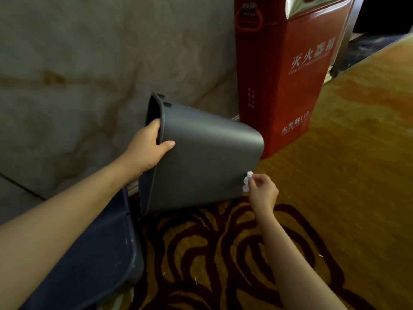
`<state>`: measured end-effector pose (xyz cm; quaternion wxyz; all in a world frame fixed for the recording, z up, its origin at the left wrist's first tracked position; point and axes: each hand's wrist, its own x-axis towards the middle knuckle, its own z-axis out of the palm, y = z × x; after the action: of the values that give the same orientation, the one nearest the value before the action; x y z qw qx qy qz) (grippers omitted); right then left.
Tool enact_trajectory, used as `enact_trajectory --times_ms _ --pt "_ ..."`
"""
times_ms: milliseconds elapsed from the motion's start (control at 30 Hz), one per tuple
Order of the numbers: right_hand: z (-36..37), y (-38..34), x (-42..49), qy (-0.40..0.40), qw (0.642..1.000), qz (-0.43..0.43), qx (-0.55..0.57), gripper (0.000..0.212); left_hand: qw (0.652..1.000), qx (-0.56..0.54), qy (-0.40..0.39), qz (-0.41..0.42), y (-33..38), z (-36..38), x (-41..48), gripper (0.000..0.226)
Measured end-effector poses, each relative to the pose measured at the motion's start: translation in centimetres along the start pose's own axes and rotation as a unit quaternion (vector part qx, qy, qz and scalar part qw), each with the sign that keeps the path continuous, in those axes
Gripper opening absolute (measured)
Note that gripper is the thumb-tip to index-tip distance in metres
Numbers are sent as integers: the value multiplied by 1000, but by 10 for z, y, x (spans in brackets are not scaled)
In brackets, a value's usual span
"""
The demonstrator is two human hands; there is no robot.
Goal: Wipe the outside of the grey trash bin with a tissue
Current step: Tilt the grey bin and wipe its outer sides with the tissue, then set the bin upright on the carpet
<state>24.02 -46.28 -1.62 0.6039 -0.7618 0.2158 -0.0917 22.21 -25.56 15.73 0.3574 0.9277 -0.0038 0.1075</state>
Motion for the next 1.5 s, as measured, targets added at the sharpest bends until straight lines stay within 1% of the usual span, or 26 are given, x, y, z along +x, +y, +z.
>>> enact_trajectory --times_ms 67,100,167,233,267,333,367,400,433,500,533,600,700,767,833,967,1067,1133,1167,1200,1267,1300,1400,1500 --pt "-6 -6 0 45 999 -13 19 3 1000 6 5 1 0 1 1 47" --pt "-11 -14 2 66 997 -30 32 7 1000 6 1 2 1 2 2 47" --pt "-17 -39 4 84 990 -91 61 11 1000 8 -4 7 3 4 2 47" --pt "-13 -72 -6 56 975 -199 77 9 1000 22 -8 17 8 5 3 46" --pt "-7 -87 -16 32 961 -264 73 7 999 33 -11 22 11 6 4 46" --pt "11 -108 -39 -14 920 -388 58 6 998 40 -26 27 18 9 5 47" --pt "20 -113 -48 -26 899 -435 53 6 998 36 -35 28 21 10 5 47" --pt "27 -116 -53 -28 884 -464 52 6 998 33 -43 25 24 10 6 47" --pt "32 -116 -53 -26 876 -478 53 7 998 28 -51 18 26 10 7 47" --pt "34 -107 -43 -18 872 -486 55 6 998 17 -59 -2 28 8 10 45" --pt "34 -99 -37 -11 877 -478 51 5 998 13 -59 -11 29 6 12 43" --pt "30 -79 -20 5 905 -423 43 2 998 -1 -51 -28 31 3 16 39" --pt "23 -56 6 0 951 -306 48 14 997 -21 -42 -56 36 -4 23 37" --pt "19 -45 18 -23 970 -238 46 18 996 -39 -43 -71 39 -9 27 33" --pt "17 -34 23 -30 980 -191 35 17 994 -53 -51 -83 42 -15 29 30" --pt "13 -15 18 -7 992 -128 17 12 992 -44 -59 -103 43 -20 32 31" --pt "12 4 7 16 999 -38 6 6 991 -29 -63 -114 45 -22 38 33" --pt "11 17 -5 15 999 14 24 4 989 -63 -59 -117 46 -21 36 38" --pt "11 22 -11 11 999 24 36 5 988 -75 -64 -120 43 -19 30 43" --pt "11 24 -16 7 998 24 49 6 988 -54 -76 -123 39 -15 21 46" --pt "10 21 -24 -4 997 9 75 8 983 53 -104 -142 25 -1 -8 47" --pt "8 16 -26 -10 996 -3 89 8 980 80 -102 -149 19 5 -21 46" --pt "3 -3 -28 -36 990 -34 128 8 986 75 -67 -132 13 12 -27 46" --pt "-7 -20 -30 -66 984 -47 160 9 985 116 -65 -106 22 4 -8 44"
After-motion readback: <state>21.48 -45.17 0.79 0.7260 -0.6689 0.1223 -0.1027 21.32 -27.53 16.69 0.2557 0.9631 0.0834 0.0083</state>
